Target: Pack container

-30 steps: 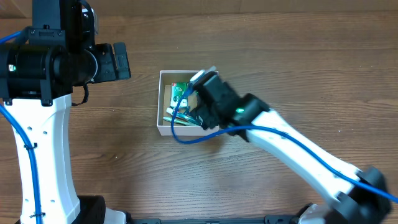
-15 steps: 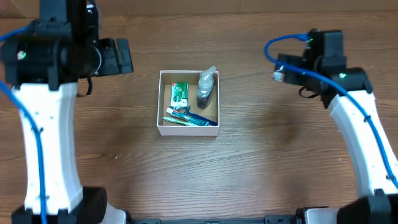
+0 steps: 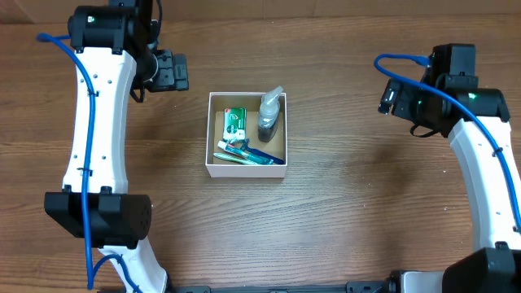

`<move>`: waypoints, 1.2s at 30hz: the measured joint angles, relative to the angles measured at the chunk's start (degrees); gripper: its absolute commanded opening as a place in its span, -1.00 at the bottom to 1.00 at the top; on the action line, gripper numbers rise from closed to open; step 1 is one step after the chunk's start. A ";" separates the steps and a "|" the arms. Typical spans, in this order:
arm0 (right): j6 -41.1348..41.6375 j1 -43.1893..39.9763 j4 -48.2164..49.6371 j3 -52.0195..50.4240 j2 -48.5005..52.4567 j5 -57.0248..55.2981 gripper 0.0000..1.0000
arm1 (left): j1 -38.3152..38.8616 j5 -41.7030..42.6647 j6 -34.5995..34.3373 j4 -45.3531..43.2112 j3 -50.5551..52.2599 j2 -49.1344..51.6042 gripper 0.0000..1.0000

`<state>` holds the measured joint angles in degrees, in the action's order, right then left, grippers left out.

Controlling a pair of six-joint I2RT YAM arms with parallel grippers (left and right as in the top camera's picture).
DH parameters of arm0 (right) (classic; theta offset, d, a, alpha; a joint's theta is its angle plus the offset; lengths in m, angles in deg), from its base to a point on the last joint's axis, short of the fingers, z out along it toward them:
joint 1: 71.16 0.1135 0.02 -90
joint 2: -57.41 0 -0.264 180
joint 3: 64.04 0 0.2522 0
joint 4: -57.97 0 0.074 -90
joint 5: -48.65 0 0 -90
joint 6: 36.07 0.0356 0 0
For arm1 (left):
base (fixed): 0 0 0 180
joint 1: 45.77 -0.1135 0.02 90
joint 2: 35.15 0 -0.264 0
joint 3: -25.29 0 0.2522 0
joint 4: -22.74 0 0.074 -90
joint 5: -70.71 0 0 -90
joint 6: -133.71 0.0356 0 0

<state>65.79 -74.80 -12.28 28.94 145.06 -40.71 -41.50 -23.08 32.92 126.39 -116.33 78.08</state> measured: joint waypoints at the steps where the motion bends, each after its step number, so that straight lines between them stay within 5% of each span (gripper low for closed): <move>1: 0.26 0.00 -0.09 -0.26 -0.70 -0.02 1.00 | 0.50 -0.11 0.31 0.31 0.00 -0.31 1.00; 9: 1.44 5.14 0.63 -7.39 -21.00 -3.45 1.00 | 7.82 -0.11 0.90 -1.64 4.55 -11.43 1.00; 18: 4.92 15.98 1.40 -24.55 -38.23 -7.26 1.00 | 13.27 -0.09 0.55 -12.87 33.44 -44.33 1.00; 27: 13.70 20.20 3.26 -37.00 -40.85 -8.98 1.00 | 13.66 1.81 0.17 -25.09 65.42 -78.40 1.00; 36: 17.57 20.20 3.34 -37.73 -36.33 -6.86 1.00 | 13.66 -0.17 0.00 -26.88 70.34 -85.05 1.00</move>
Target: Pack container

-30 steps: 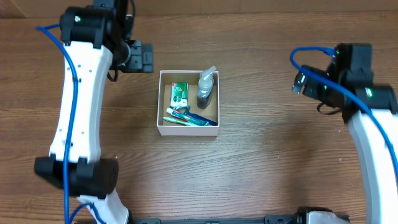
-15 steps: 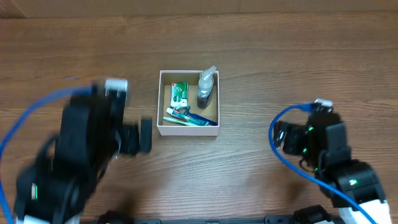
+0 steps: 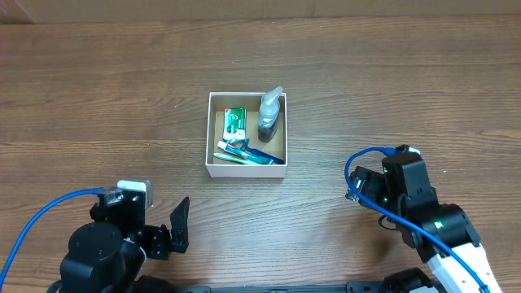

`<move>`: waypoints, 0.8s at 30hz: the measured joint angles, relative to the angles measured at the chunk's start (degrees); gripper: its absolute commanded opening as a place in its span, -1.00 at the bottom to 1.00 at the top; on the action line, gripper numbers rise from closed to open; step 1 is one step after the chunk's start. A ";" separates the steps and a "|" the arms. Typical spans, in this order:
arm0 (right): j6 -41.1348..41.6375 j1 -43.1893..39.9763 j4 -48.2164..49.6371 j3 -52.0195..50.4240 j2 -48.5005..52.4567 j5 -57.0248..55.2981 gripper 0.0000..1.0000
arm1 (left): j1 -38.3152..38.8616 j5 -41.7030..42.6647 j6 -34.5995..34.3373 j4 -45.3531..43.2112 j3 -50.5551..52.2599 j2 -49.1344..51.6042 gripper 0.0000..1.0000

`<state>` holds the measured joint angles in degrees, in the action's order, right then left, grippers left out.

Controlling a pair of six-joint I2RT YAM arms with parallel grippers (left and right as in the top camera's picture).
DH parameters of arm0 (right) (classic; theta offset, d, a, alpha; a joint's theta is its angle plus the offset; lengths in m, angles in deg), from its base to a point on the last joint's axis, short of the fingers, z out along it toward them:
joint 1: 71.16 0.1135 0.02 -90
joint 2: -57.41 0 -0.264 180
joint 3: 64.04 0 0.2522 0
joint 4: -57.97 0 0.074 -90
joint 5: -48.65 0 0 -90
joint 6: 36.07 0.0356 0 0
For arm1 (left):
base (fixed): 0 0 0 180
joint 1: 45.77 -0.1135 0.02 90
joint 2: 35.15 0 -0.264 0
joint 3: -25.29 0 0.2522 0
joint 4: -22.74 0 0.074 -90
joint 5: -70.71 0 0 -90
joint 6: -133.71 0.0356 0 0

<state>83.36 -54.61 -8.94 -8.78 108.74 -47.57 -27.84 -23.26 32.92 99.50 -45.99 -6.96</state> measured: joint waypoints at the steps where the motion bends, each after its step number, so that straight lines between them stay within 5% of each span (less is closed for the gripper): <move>1: 0.17 0.00 0.02 0.00 0.72 0.04 1.00 | 0.00 -0.15 0.00 0.15 0.07 0.00 1.00; 16: 0.55 0.00 -0.09 0.00 10.29 0.28 1.00 | 0.00 -0.61 0.00 4.79 0.07 0.00 1.00; 24: 0.55 -0.50 -0.57 -0.22 1.60 -0.74 1.00 | 0.00 -0.61 0.00 4.74 0.07 0.00 1.00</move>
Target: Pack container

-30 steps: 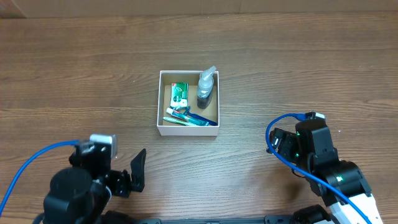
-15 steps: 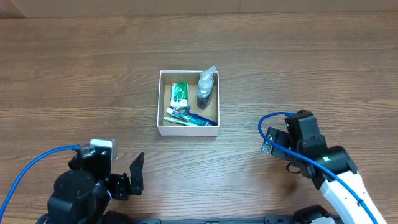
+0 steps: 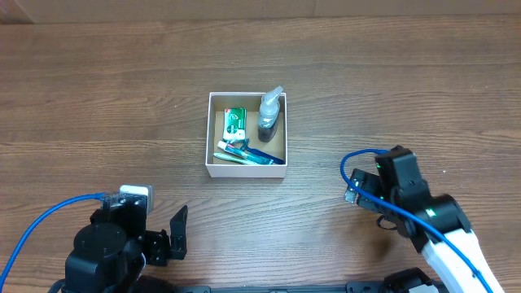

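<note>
A white open box sits mid-table. Inside it lie a green-and-white packet, a grey pump bottle along the right side and blue toothbrushes at the front. My left gripper is low at the front left, far from the box, its black fingers apart and nothing between them. The right arm is folded at the front right; its fingers are hidden under the wrist, so their state does not show.
The wooden table carries no other loose objects. Blue cables loop from both arms, at the front left and front right.
The left arm has drawn slightly nearer the front edge, gripper still open. The right arm has shifted a little up and left. Box contents are unchanged.
At first both arms reached far over the table, the left gripper beside the box's upper left and the right arm at the far right. Then both were folded back at the front edge, where they remain. The box held the same items throughout.
</note>
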`<move>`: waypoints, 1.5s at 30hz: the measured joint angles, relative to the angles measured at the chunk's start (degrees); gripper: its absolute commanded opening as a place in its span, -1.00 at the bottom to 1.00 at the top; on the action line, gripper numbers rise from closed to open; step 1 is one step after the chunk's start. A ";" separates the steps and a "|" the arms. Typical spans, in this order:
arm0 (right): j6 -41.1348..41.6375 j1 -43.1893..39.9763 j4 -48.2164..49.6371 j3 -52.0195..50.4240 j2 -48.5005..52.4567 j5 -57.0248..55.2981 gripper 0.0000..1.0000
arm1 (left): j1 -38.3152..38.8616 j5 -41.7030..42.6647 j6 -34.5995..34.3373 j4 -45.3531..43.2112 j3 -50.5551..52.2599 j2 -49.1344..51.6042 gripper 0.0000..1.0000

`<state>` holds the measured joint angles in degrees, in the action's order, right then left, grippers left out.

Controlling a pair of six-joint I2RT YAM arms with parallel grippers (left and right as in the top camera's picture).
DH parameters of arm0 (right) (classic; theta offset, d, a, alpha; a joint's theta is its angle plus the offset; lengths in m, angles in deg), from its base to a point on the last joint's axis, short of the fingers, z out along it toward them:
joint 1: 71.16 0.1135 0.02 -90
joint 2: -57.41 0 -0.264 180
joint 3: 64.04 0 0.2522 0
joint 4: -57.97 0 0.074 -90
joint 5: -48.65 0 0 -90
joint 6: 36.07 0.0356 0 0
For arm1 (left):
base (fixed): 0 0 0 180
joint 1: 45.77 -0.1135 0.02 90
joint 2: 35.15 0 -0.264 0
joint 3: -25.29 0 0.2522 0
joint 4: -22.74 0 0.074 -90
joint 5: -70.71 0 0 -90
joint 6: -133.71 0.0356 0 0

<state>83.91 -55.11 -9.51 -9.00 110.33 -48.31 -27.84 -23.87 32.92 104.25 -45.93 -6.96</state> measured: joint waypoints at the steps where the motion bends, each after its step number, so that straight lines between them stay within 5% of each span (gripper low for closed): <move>1: 0.02 -0.33 2.19 -0.33 -2.69 -0.79 1.00 | 0.00 0.00 -0.02 0.00 0.00 0.00 0.99; 21: -25.07 -4.44 63.76 -38.95 -42.12 -3.54 1.00 | 0.00 -0.04 -0.02 0.00 0.15 0.00 1.00; 30: -35.01 -8.48 50.99 -40.22 -51.54 -2.54 1.00 | 0.00 -0.02 -0.02 -0.02 0.15 0.00 1.00; 45: -36.92 -8.57 49.83 -40.22 -52.04 -2.91 1.00 | 0.00 -0.02 -0.02 0.00 0.15 0.00 1.00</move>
